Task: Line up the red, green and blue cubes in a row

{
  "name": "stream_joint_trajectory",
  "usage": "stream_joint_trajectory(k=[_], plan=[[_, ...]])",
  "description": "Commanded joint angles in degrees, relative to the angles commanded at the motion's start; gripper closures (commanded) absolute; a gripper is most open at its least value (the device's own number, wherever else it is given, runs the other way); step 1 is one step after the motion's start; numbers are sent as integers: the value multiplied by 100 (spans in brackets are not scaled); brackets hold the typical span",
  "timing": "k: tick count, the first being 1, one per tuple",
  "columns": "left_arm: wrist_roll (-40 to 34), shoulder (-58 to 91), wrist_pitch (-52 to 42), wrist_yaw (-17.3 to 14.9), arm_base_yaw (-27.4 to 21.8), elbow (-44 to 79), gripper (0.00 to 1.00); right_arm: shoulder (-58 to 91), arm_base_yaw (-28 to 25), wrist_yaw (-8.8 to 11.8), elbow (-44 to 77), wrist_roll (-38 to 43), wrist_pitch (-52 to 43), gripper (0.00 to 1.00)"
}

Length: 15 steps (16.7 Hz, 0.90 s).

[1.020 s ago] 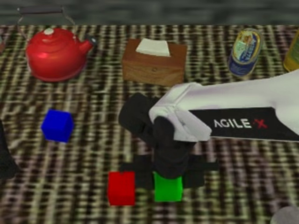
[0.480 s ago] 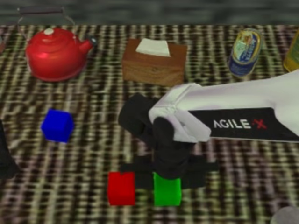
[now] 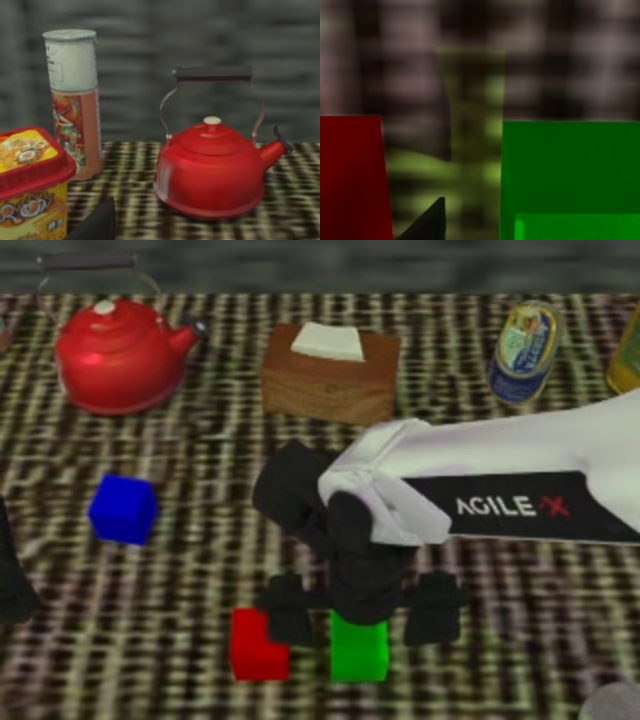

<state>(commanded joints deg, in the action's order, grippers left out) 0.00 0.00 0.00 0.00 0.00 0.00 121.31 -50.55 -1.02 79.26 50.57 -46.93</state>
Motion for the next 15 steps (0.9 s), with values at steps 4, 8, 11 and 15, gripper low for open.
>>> stream_joint_trajectory(k=[4, 8, 11, 15], plan=[[0, 0, 0, 0, 0, 0, 0, -5, 12, 0, 1, 0, -1, 0], [0, 0, 0, 0, 0, 0, 0, -160, -20, 6, 248, 1, -389, 0], [0, 0, 0, 0, 0, 0, 0, -403, -50, 4, 586, -1, -994, 0], [0, 0, 0, 0, 0, 0, 0, -588, -54, 4, 812, 1, -1395, 0]])
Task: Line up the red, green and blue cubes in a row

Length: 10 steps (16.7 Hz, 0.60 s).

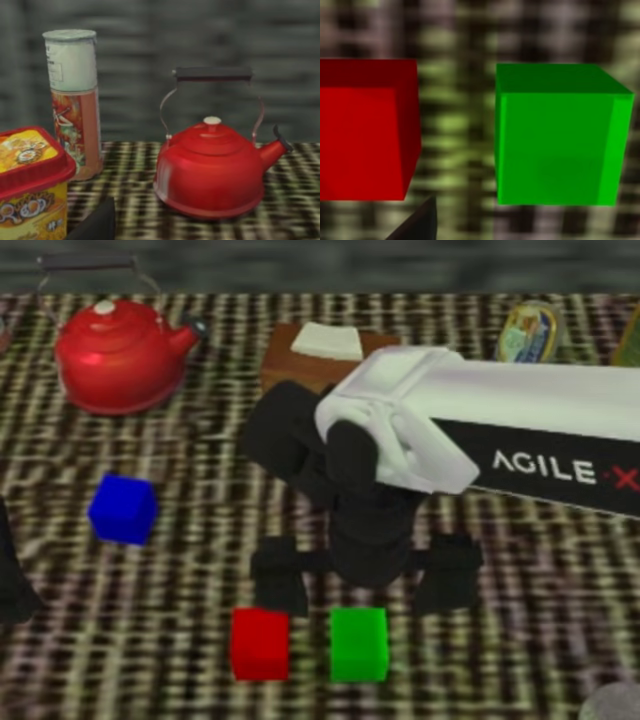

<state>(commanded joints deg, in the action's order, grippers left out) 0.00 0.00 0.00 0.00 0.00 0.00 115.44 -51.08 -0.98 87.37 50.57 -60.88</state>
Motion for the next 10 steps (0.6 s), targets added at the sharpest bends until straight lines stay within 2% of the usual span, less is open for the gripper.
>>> stream_joint_trajectory(k=[6, 10], plan=[[1, 151, -98, -10, -26, 150, 0, -150, 115, -32, -133, -70, 103, 0], [12, 1110, -675, -32, -139, 1057, 0, -1136, 577, -156, -884, -517, 599, 0]])
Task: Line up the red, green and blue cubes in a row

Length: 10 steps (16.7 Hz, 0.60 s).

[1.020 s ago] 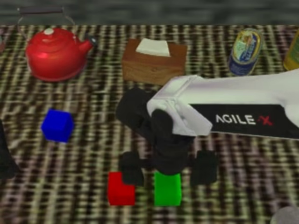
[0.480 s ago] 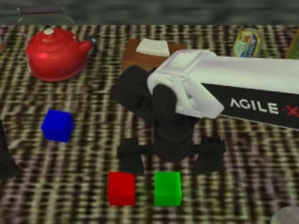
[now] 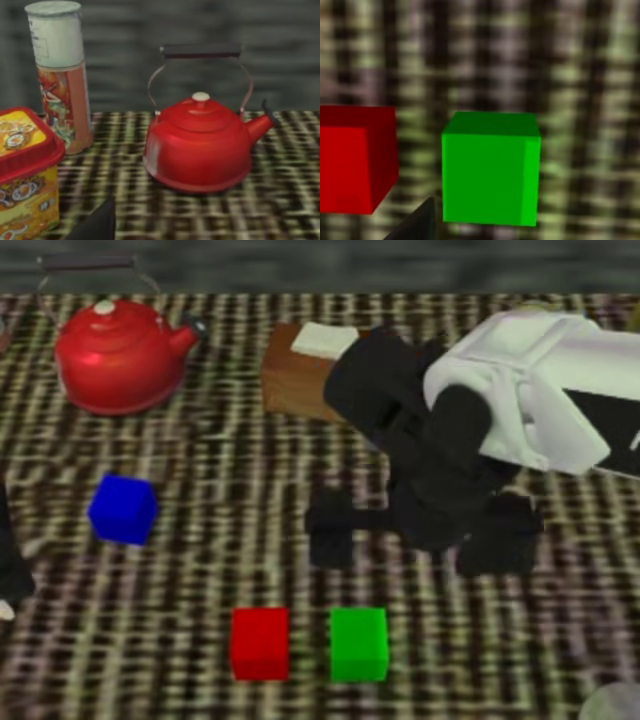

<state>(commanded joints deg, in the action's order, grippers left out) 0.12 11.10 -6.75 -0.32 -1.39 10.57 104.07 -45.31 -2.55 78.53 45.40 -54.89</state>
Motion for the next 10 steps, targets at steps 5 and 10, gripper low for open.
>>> stream_joint_trajectory(k=[5, 10], plan=[[32, 2406, -1229, 2, -188, 1818, 0, -2085, 930, -113, -1690, -1004, 1049, 0], [78, 5515, -2716, 13, -405, 3845, 0, -4694, 2074, -123, -3774, -2209, 2383, 0]])
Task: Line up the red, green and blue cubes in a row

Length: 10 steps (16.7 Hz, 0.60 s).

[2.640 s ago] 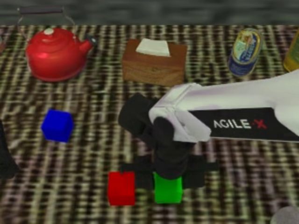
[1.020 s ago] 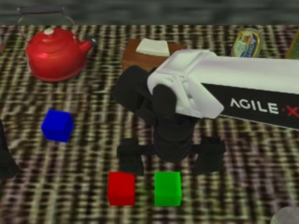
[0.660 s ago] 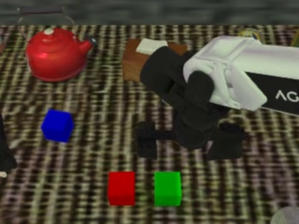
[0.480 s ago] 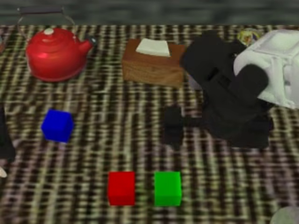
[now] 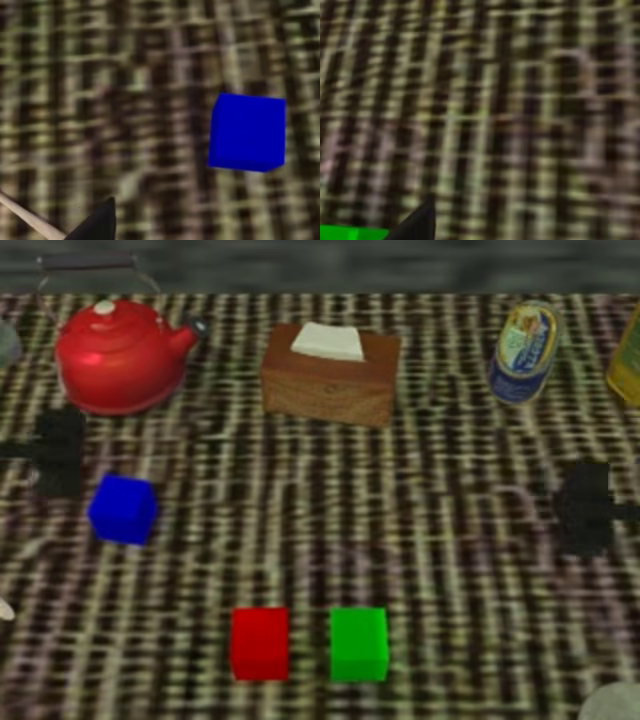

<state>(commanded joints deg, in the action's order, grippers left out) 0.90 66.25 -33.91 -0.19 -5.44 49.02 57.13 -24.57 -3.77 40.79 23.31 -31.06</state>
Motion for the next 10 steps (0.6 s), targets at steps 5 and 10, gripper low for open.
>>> stream_joint_trajectory(k=[5, 10], plan=[[40, 2609, -1364, 7, -207, 1877, 0, -2659, 1154, 71, -2002, -1139, 1394, 0], [62, 4448, -2285, 10, -352, 3330, 0, -4778, 2030, 237, -3469, -1976, 2550, 0]])
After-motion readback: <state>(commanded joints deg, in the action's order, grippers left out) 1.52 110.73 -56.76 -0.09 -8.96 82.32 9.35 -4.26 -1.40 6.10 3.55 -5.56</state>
